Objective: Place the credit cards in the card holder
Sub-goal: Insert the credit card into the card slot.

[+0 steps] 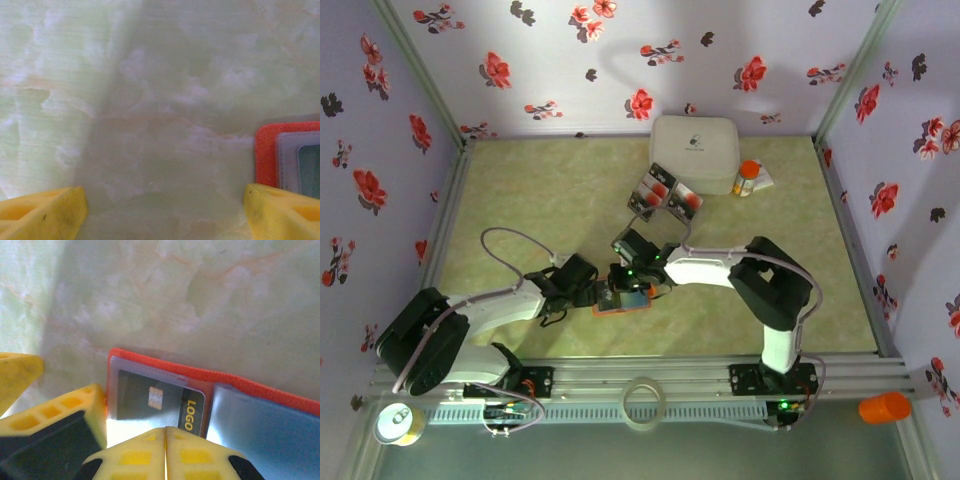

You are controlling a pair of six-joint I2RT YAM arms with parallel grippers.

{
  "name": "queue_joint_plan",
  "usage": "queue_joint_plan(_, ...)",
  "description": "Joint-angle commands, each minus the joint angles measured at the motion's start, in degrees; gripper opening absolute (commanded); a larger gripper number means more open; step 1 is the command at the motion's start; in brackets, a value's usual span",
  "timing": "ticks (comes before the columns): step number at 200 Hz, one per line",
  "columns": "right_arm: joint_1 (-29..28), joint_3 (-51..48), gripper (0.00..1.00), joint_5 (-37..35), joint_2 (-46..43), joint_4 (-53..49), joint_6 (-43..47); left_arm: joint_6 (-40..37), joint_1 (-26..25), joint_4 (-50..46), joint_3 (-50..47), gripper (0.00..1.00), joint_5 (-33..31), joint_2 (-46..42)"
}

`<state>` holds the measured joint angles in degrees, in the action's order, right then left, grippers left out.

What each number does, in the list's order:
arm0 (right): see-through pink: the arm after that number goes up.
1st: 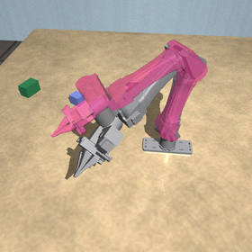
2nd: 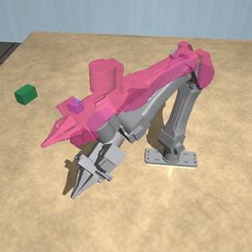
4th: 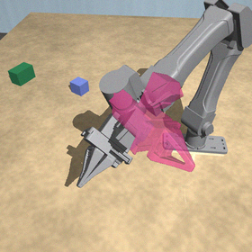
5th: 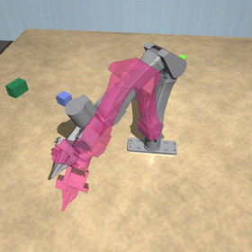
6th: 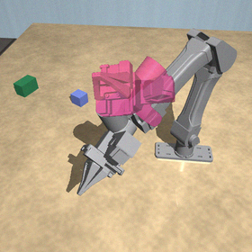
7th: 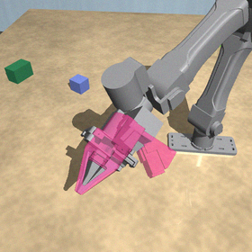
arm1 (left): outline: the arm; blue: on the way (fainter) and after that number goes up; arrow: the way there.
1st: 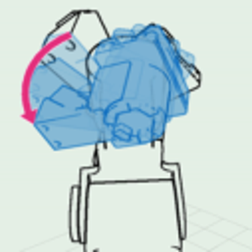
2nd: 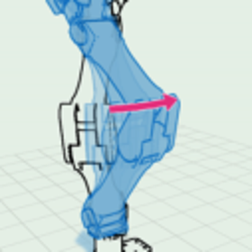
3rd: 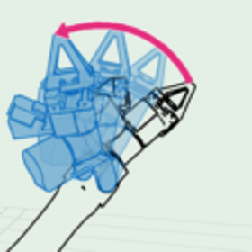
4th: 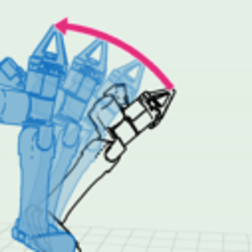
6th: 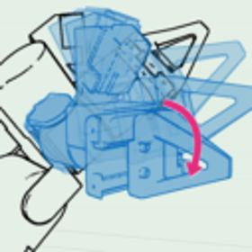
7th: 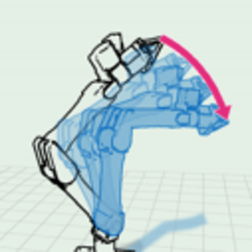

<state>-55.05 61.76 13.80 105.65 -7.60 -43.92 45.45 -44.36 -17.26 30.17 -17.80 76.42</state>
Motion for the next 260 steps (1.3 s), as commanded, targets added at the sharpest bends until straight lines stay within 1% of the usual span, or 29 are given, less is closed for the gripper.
queue_joint_plan(1,-0.4,-1.6,0.1,-2.0,-4.8,-2.6,0.7,-1.5,0.9,4.6,-1.7,0.84,2.6,2.7)
queue_joint_plan(32,-0.3,-4.4,0.09,-2.1,-5.4,-2.0,0.1,-1.6,0.9,4.6,-1.7,0.84,2.5,2.6)
queue_joint_plan(64,-0.7,-6.3,0.08,-1.0,-4.5,1.3,-1.5,-1.8,0.9,4.7,-1.9,0.83,2.5,2.5)
queue_joint_plan(142,-2.2,-4.1,0.06,0.6,1.1,2.8,-2.4,-1.9,0.9,5.0,-1.7,0.83,2.7,2.6)
queue_joint_plan(198,-3.1,-3.1,0.06,1.2,2.1,3.7,-3.2,-1.9,0.9,5.1,-1.4,0.83,3.0,2.6)
queue_joint_plan(225,-3.1,-3.2,0.06,1.2,0.8,3.0,-2.8,-2.1,0.9,4.2,-0.7,0.83,3.1,1.6)
queue_joint_plan(260,-2.5,-3.2,0.07,-1.5,-3.3,-0.4,-1.1,-1.9,1.6,1.9,-0.5,0.84,2.9,-1.6)
